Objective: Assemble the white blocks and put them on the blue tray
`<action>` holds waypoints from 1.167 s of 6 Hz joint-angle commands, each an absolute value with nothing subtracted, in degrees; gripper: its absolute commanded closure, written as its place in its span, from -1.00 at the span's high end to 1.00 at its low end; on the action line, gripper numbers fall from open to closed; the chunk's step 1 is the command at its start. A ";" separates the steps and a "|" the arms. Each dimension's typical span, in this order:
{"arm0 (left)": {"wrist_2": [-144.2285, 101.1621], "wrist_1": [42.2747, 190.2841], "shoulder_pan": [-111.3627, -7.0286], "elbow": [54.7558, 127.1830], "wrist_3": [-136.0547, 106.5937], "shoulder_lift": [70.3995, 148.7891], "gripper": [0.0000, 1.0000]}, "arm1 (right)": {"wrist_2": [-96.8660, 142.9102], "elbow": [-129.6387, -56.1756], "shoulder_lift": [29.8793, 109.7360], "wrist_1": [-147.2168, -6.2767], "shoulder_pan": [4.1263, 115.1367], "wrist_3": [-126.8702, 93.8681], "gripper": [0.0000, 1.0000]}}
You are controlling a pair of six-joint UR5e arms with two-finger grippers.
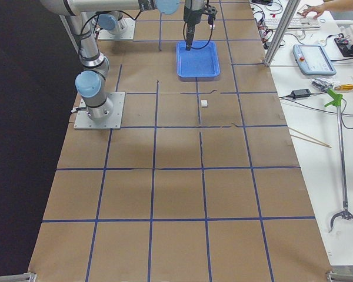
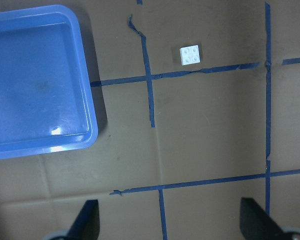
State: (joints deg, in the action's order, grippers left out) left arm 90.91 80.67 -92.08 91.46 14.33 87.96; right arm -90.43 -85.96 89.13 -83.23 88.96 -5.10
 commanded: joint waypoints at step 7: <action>90.97 80.24 -91.67 92.02 14.33 87.89 0.99 | -90.26 -85.70 89.21 -83.58 88.86 -5.10 1.00</action>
State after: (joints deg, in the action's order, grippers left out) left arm 90.87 80.23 -91.75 91.93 14.32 87.94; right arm -90.34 -85.86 89.15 -83.60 88.92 -5.10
